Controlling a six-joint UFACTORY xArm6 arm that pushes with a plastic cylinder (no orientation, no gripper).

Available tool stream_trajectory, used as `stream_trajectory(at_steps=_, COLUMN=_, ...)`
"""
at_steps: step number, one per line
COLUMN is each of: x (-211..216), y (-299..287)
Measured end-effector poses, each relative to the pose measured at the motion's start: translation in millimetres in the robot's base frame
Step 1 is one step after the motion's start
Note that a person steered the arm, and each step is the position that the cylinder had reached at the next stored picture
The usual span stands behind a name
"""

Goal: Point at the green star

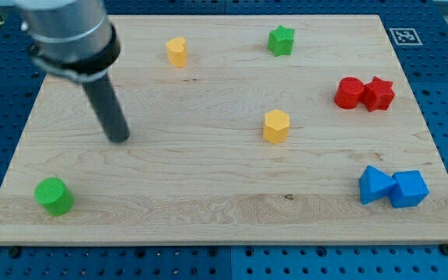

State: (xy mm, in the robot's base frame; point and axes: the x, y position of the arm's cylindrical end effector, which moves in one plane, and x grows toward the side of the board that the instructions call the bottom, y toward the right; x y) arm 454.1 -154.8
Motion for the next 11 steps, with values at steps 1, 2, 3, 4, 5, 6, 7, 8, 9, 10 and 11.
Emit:
stream_trajectory(at_steps=1, x=-70, y=4)
stream_trajectory(at_steps=2, x=-122, y=1)
stream_trajectory(at_steps=3, x=-155, y=-10)
stream_trajectory(at_steps=4, x=-215, y=5)
stream_trajectory(at_steps=5, x=-223, y=84)
stream_trajectory(at_steps=6, x=-223, y=159)
stream_trajectory(at_steps=7, x=-223, y=160)
stream_trajectory(at_steps=8, x=-248, y=187)
stream_trajectory(at_steps=9, x=-252, y=231)
stream_trajectory(at_steps=10, x=-244, y=273)
stream_trajectory(at_steps=11, x=-241, y=274)
